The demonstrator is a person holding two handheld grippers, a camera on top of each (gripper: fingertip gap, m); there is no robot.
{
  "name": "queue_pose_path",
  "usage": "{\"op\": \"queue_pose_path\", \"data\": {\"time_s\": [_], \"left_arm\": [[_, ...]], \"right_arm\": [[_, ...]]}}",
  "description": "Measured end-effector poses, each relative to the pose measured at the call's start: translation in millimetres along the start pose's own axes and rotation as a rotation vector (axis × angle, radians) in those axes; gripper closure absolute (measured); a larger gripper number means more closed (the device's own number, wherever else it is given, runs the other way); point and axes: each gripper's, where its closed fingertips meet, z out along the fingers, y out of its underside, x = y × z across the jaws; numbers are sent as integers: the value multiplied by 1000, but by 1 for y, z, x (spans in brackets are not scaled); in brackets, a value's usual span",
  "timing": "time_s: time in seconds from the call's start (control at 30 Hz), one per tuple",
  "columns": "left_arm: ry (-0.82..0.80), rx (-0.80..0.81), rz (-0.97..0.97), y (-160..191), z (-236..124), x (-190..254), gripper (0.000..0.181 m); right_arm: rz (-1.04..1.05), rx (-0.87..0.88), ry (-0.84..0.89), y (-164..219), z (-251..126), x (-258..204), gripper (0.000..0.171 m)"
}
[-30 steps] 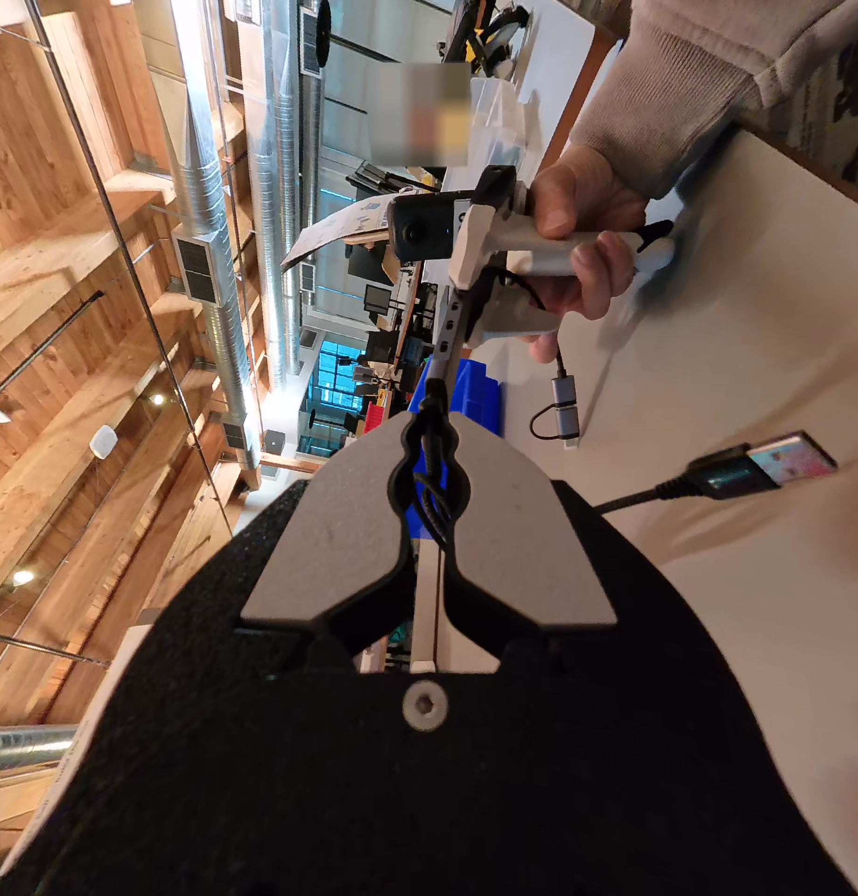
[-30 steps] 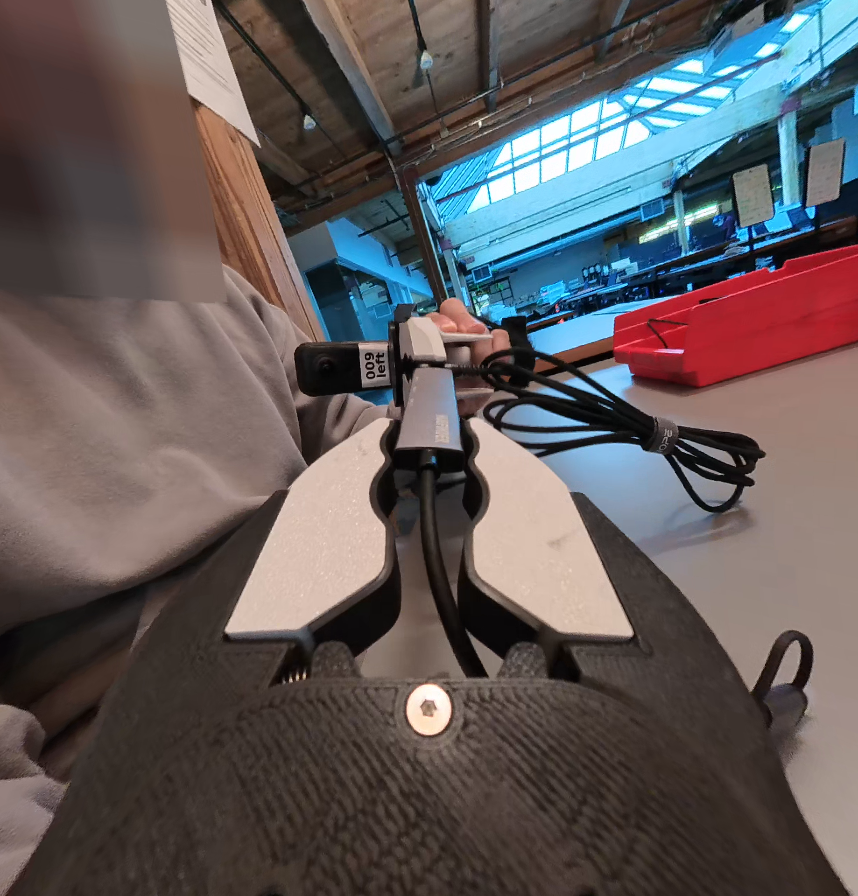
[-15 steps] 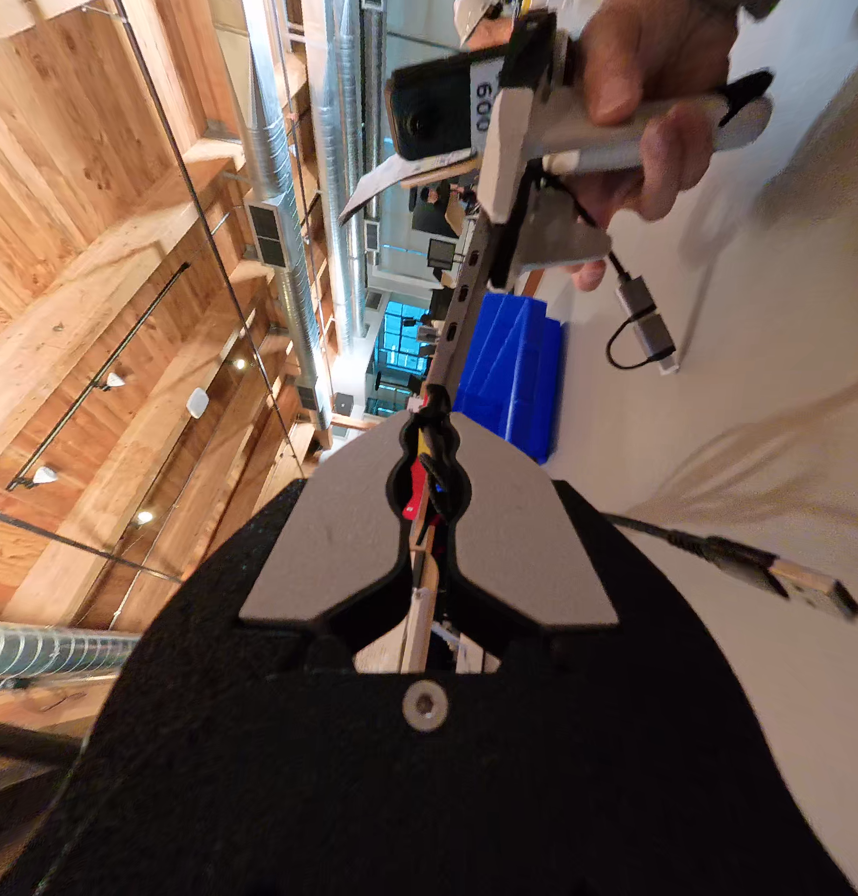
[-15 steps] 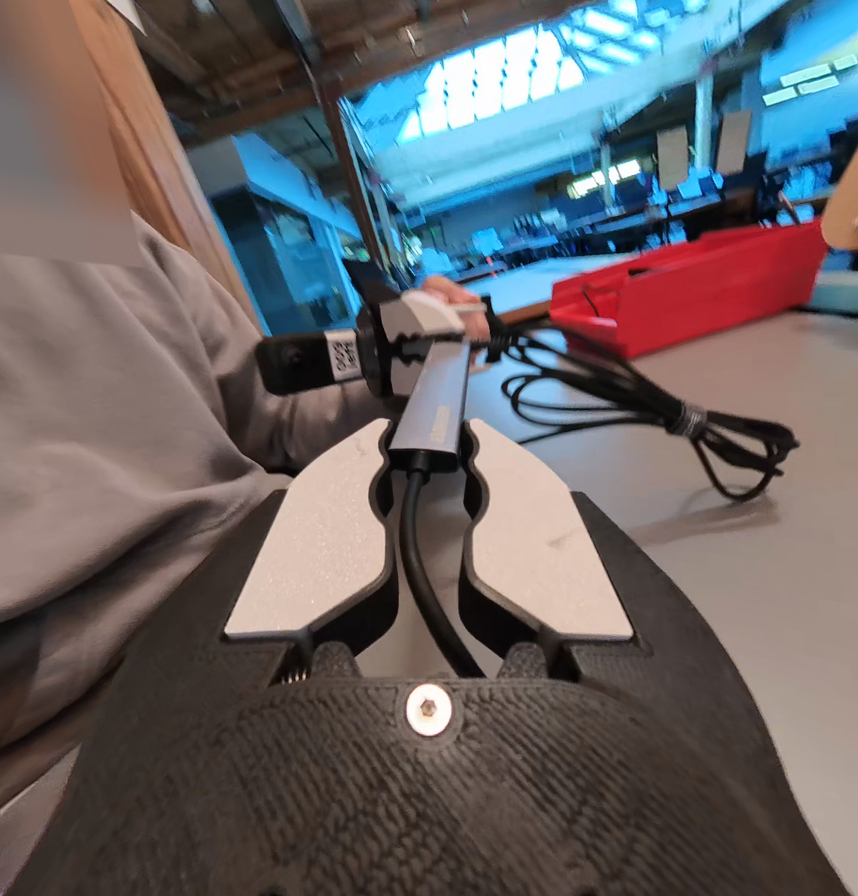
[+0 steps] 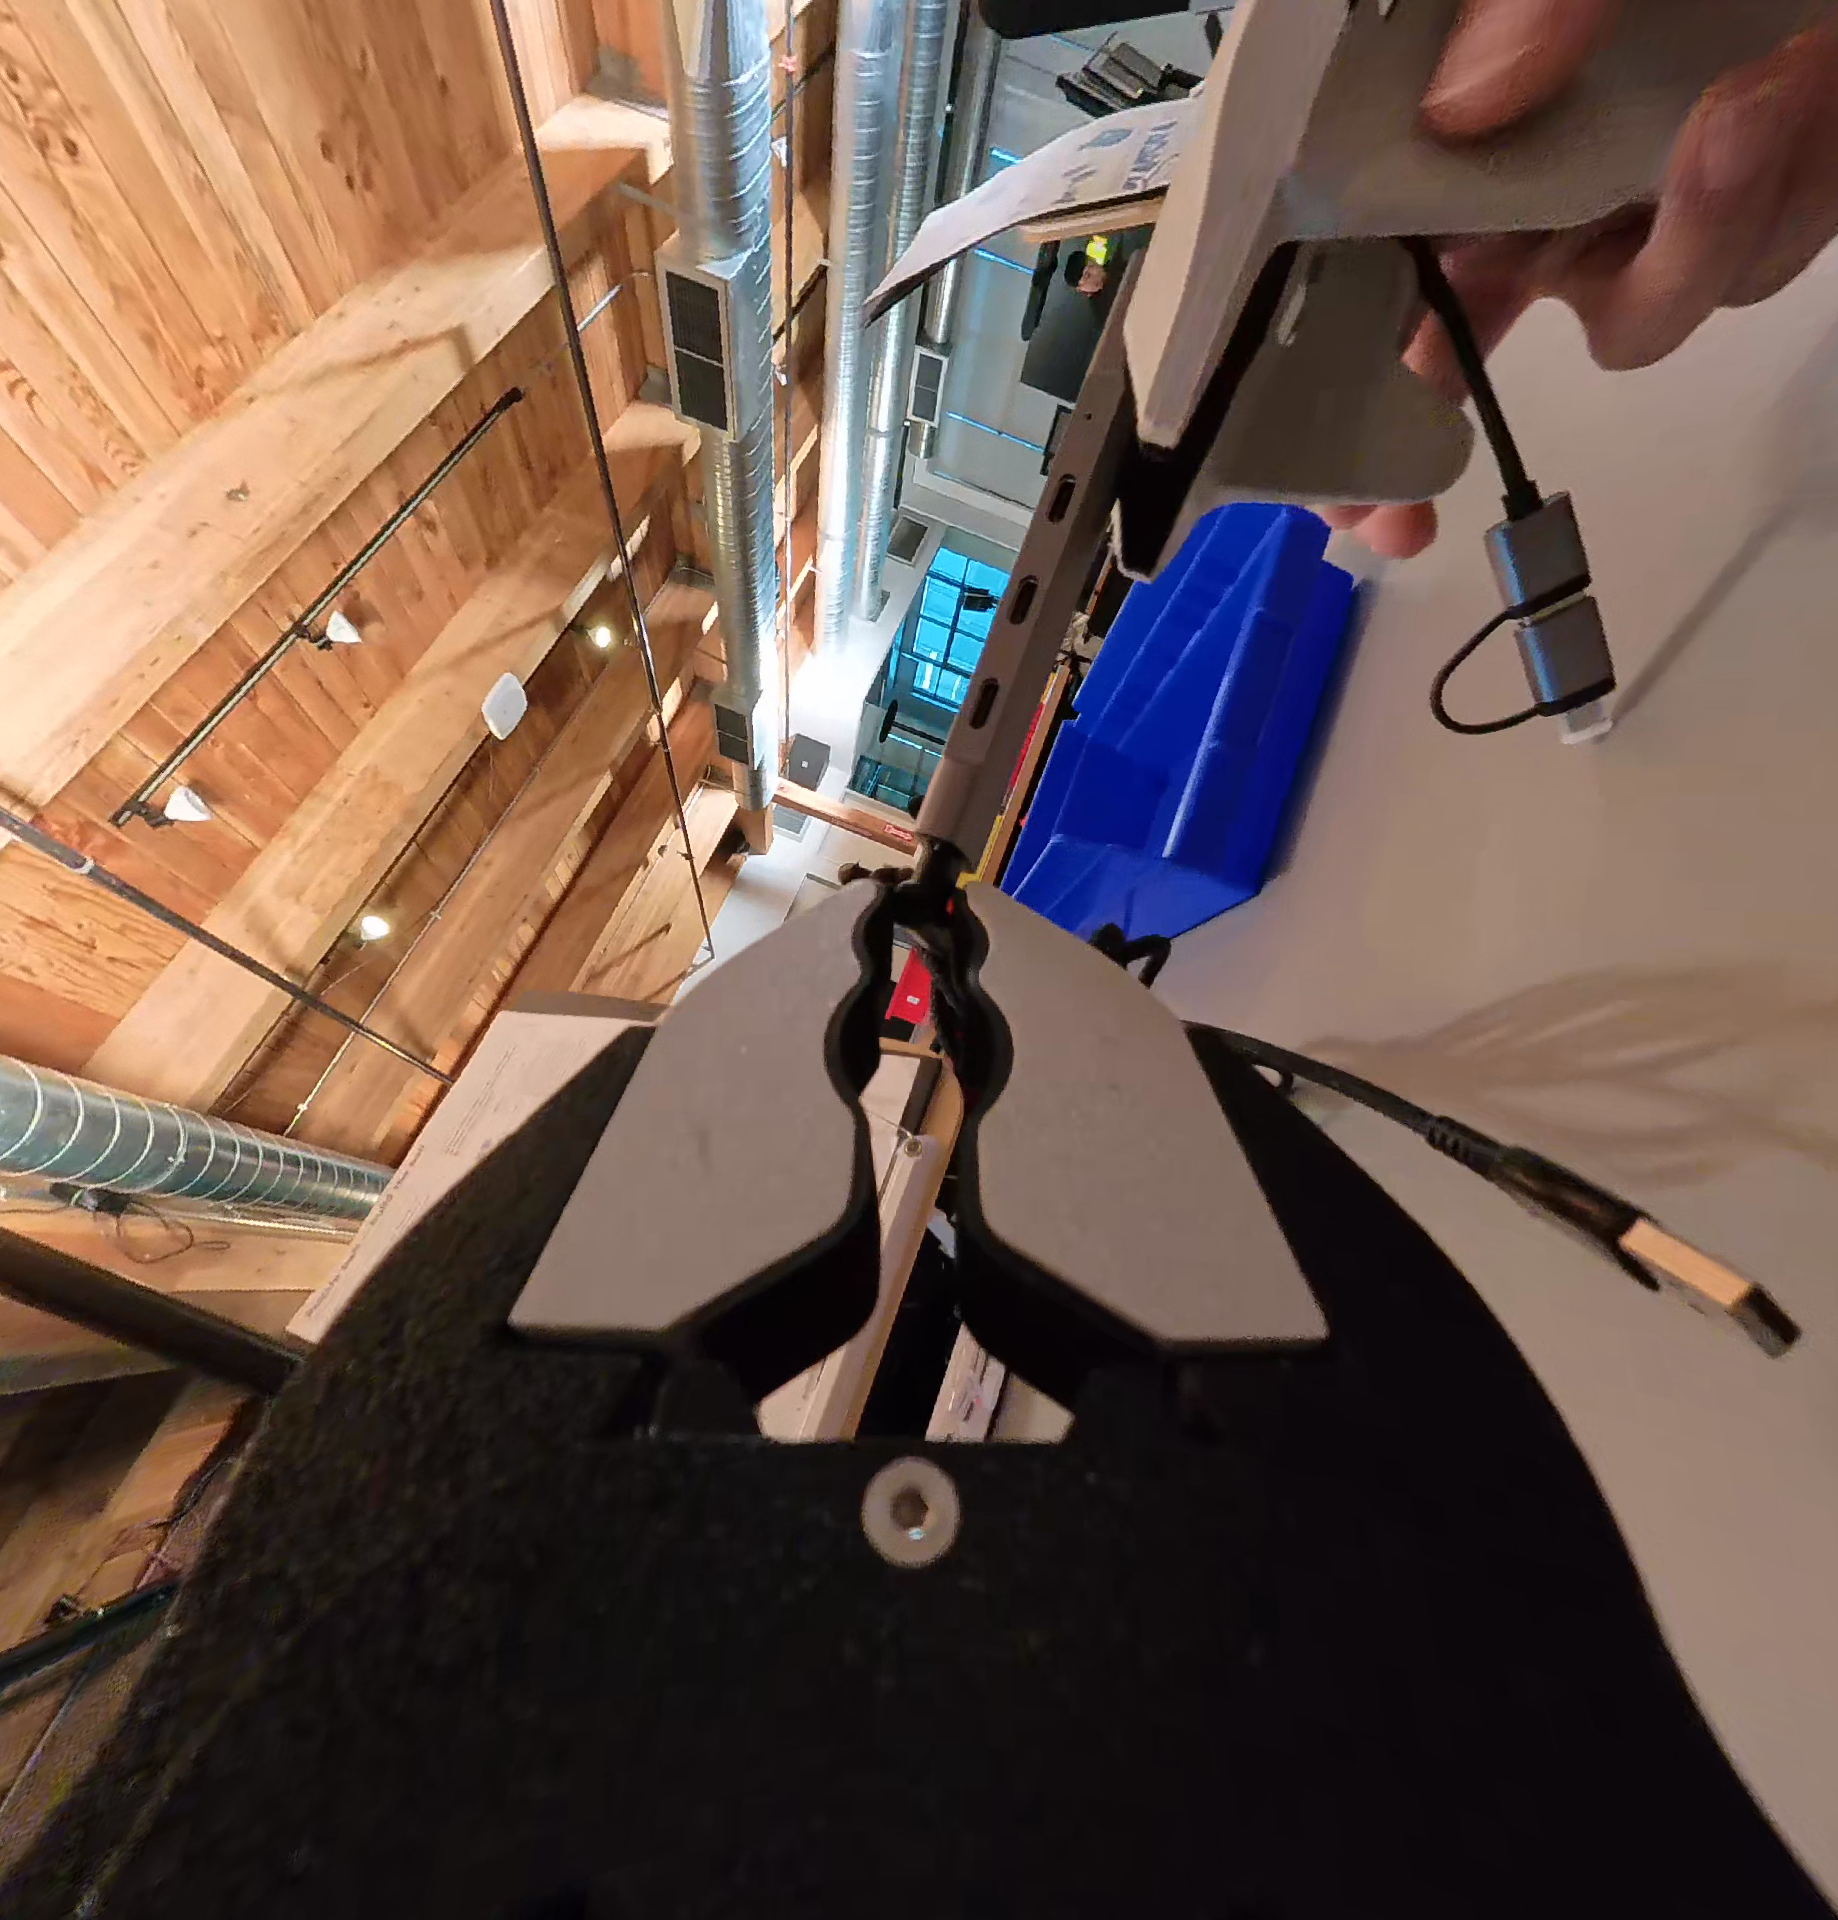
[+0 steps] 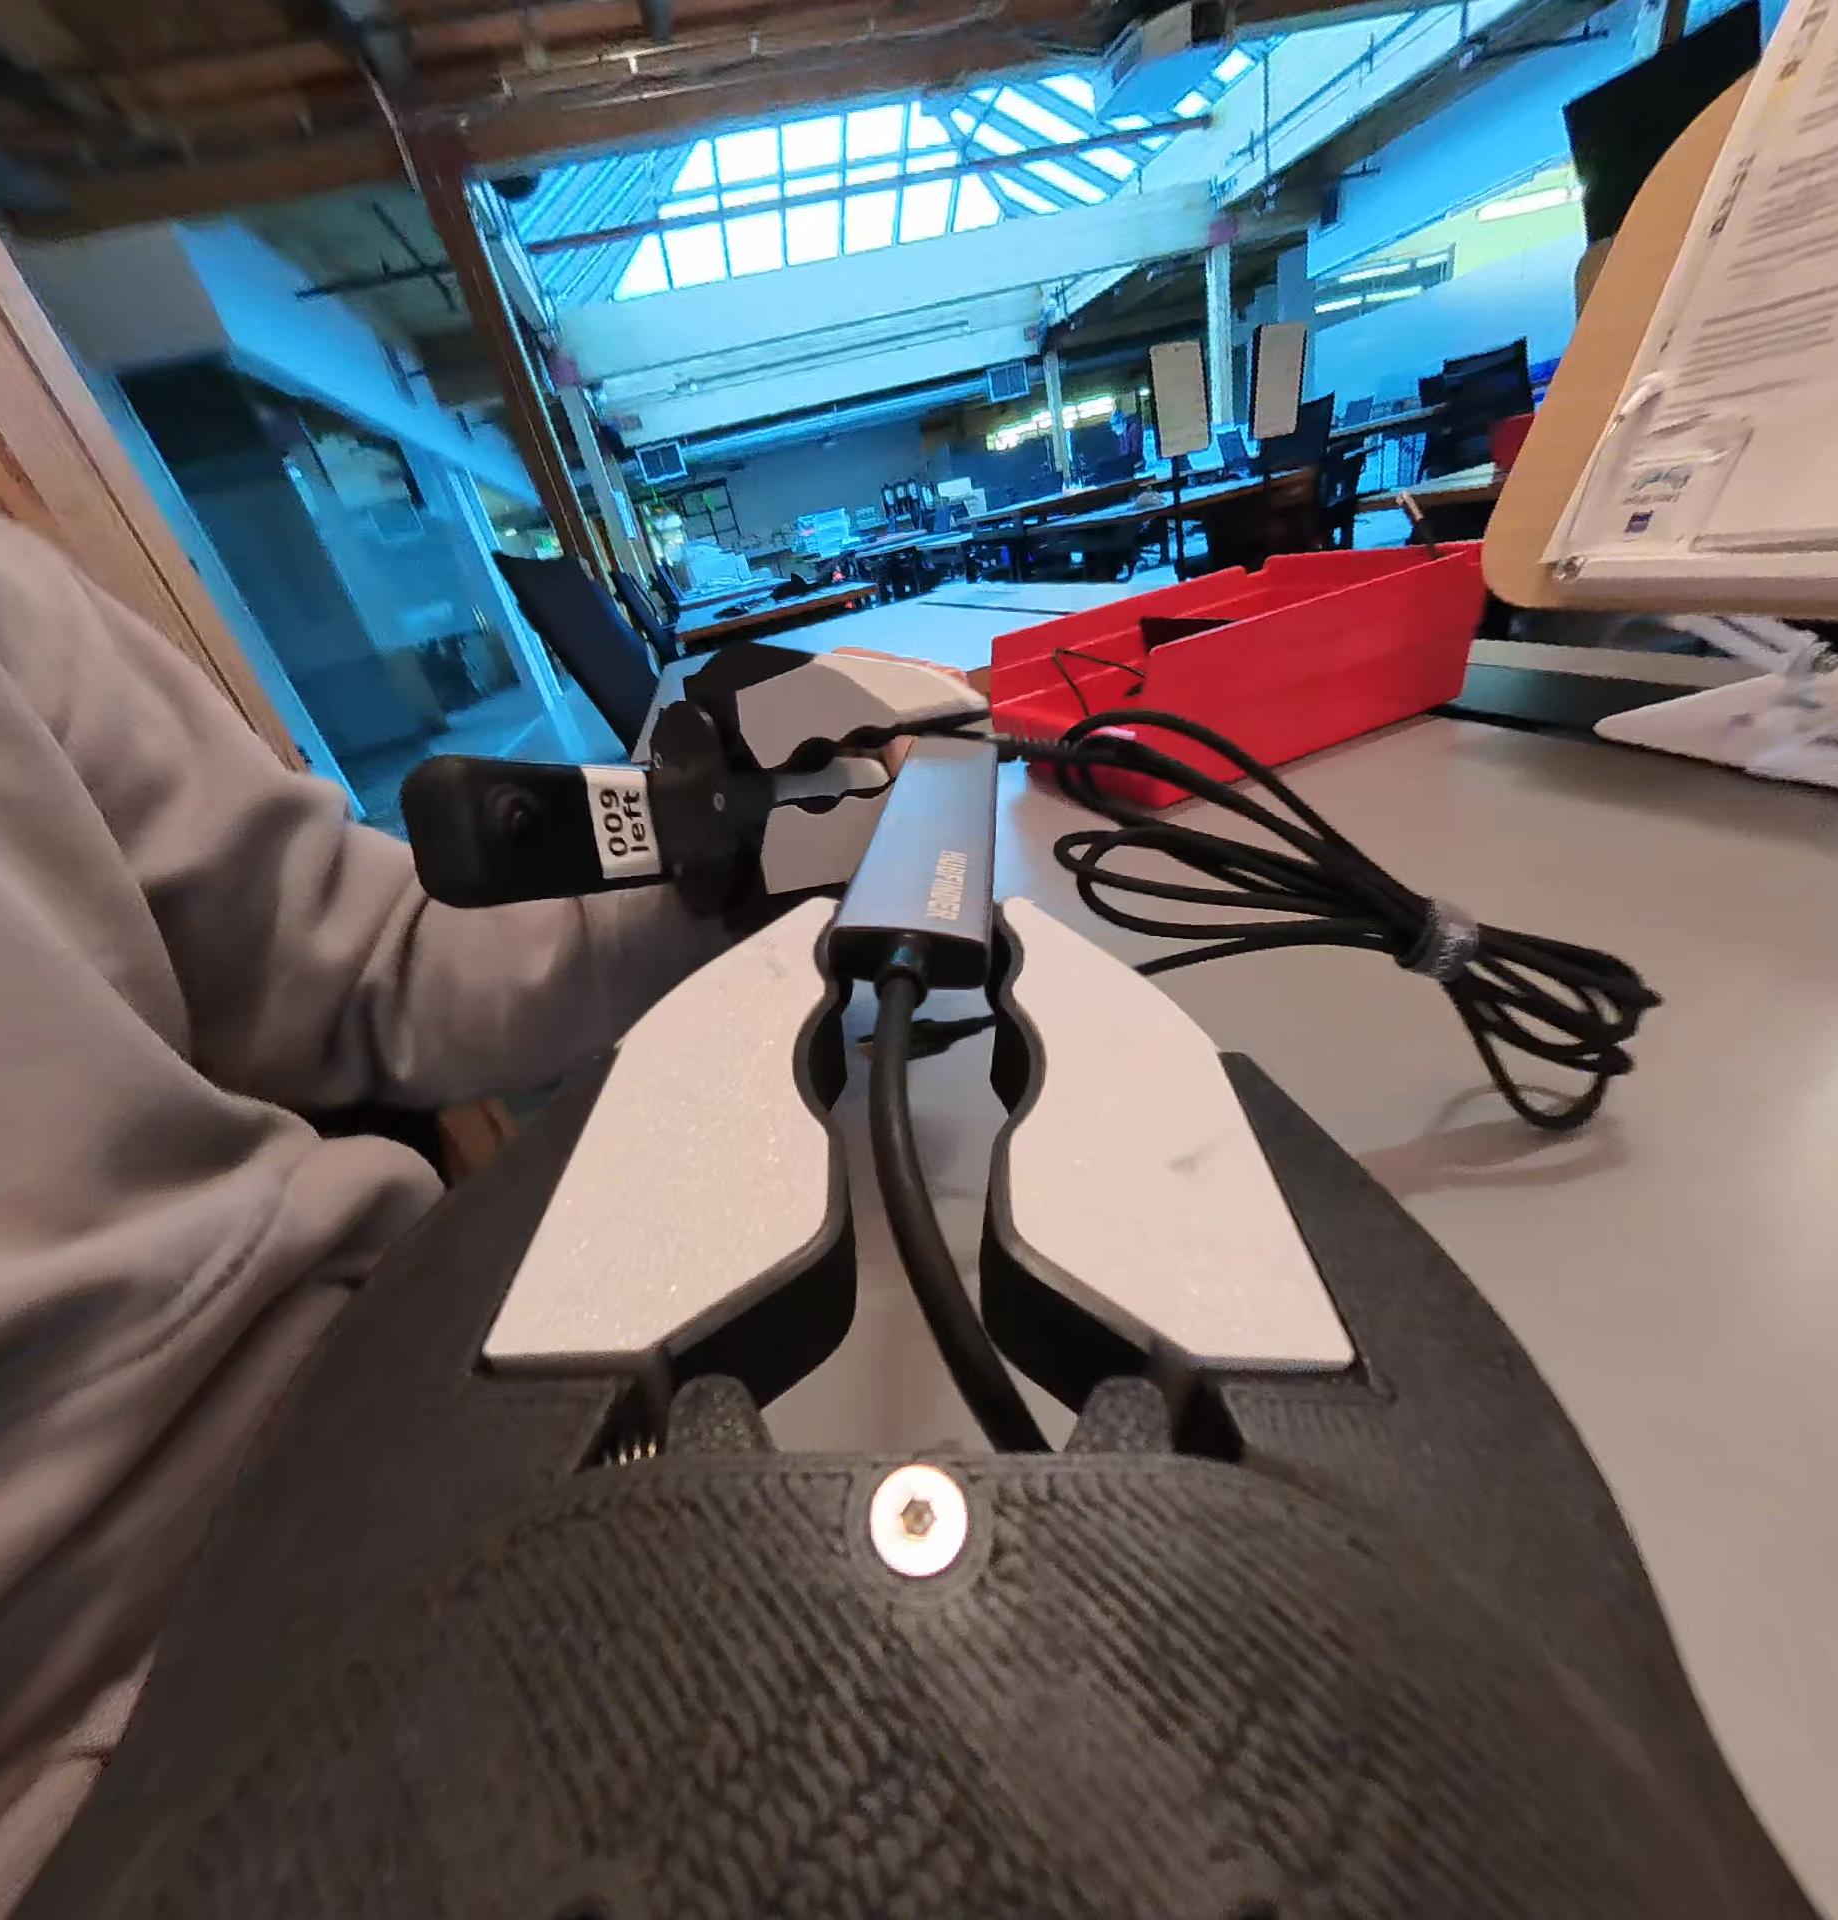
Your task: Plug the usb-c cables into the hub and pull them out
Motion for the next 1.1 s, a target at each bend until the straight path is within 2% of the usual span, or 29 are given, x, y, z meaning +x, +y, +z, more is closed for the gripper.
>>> {"op": "queue_pose_path", "data": {"time_s": [0.3, 0.5, 0.53, 0.57, 0.73, 0.77, 0.87, 0.97, 1.1], "left_arm": [[-15, -19, 5, 9, -2, -2, 172], [-13, -15, -15, 12, -2, -2, 172], [-13, -15, -16, 12, -2, -1, 172], [-10, -19, -17, 12, -2, 0, 172], [4, -42, -84, 17, 0, 3, 172], [14, -48, -124, 18, 1, 4, 171], [49, -56, -368, 21, 4, 3, 149], [63, -20, -700, 22, 4, -5, 139], [46, -39, -1174, 30, 9, -14, 130]], "right_arm": [[98, 88, 29, -6, 8, 7, 145], [75, 105, 71, -9, 8, 11, 138], [73, 110, 79, -9, 8, 12, 138], [67, 111, 65, -10, 8, 10, 147], [-24, 88, 104, -8, 10, 12, 147], [-48, 94, 122, -10, 9, 13, 147], [-163, 76, 233, -11, 6, 22, 147], [-258, 41, 331, -6, 2, 34, 147], [-286, 125, 405, -13, -3, 41, 147]]}}
